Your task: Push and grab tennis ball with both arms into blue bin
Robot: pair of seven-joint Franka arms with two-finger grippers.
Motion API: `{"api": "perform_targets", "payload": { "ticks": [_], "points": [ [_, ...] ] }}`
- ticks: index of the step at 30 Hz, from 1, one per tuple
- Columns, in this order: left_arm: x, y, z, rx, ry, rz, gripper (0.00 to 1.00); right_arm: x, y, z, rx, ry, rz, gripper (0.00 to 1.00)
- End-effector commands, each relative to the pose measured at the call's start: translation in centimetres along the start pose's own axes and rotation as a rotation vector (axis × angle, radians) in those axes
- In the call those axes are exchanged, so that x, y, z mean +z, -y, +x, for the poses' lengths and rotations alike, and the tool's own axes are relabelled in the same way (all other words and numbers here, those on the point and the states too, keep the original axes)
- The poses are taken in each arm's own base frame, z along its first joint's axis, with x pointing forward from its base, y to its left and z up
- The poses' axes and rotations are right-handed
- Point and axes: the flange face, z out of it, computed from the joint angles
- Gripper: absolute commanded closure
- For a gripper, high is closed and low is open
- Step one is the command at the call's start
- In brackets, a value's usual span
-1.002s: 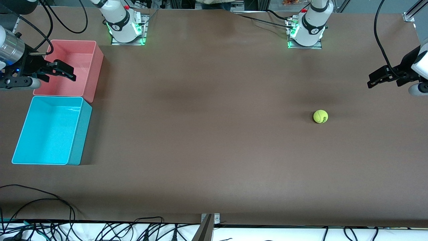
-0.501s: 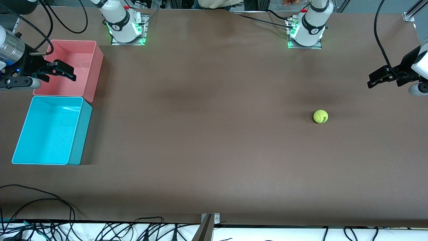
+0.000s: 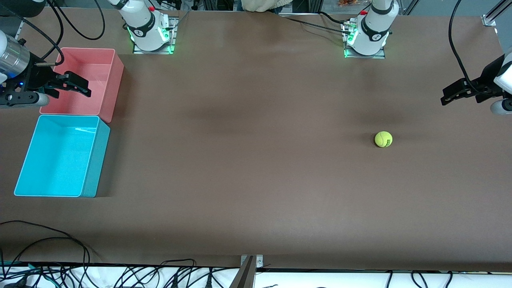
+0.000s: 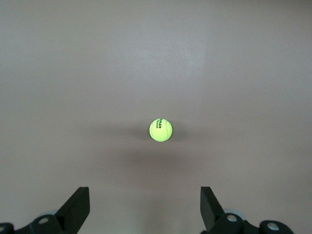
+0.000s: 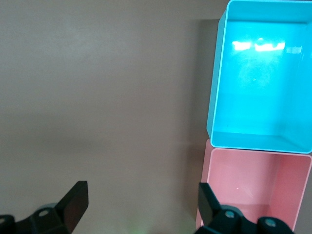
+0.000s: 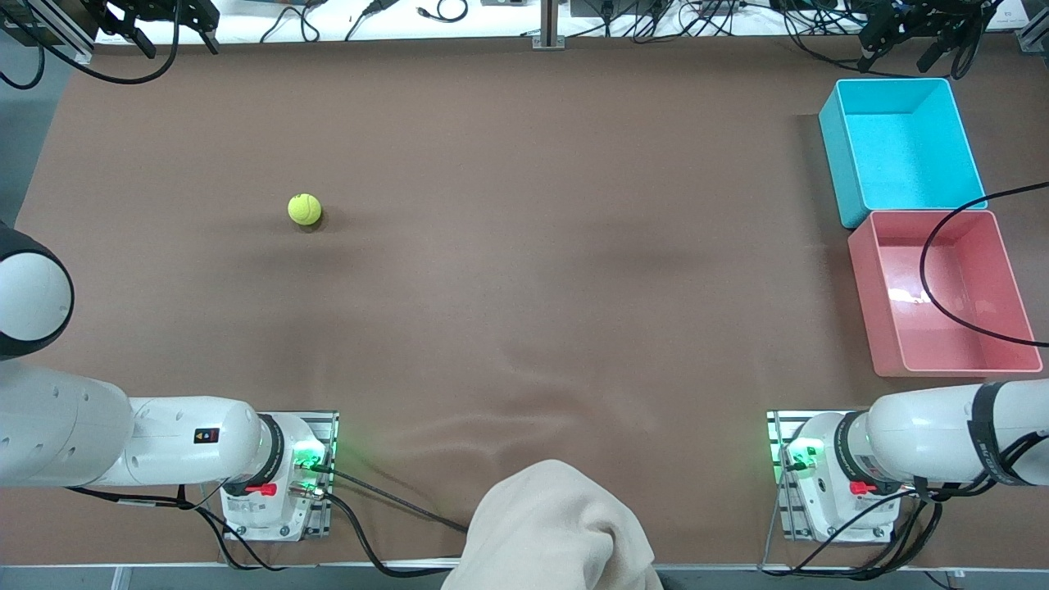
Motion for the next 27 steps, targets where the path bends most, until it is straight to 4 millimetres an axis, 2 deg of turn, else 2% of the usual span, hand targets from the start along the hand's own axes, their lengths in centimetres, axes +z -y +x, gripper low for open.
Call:
{"api": "perform_targets", "payload": {
  "ticks": [1, 15, 19, 27],
  "points": [
    [-0.2, 0.0, 0.3, -0.007, 0.01, 0.026, 0.0, -0.1, 0.1, -0.4, 0.003, 0.002, 0.017, 0.0],
    [0.0, 0.1, 0.4, -0.006, 0.014, 0.013, 0.0, -0.1, 0.2, -0.4, 0.003, 0.002, 0.017, 0.0],
    [0.9, 0.1, 0.9, 0.002, 0.031, 0.014, 0.0, -0.1, 0.2, -0.4, 0.003, 0.002, 0.017, 0.0],
    [1.2, 0.1, 1.1, -0.01, 0.036, 0.014, 0.0, -0.1, 0.2, -0.4, 0.003, 0.002, 0.017, 0.0]
  ]
}}
